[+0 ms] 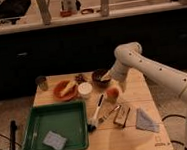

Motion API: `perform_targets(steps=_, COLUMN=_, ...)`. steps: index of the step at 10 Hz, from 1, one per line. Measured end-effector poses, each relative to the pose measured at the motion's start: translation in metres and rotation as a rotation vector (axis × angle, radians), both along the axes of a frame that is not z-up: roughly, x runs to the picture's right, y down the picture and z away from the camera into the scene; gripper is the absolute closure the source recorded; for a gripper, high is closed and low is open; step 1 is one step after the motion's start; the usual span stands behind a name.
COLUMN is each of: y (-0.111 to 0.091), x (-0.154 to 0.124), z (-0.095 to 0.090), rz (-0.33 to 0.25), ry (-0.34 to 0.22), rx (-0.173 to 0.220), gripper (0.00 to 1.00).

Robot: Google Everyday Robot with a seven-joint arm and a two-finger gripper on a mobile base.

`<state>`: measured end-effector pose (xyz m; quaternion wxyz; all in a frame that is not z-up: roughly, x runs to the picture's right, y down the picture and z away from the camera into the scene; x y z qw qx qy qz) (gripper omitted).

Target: Place apple in plastic cup

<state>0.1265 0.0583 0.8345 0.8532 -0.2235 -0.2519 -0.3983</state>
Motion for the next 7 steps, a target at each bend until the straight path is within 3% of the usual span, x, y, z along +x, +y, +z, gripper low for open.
perform_targets(steps=7, y=0.0006, x=-0.0012, z=0.001, rz=-0.001, ry=-0.004, rx=0.001, gripper=0.2)
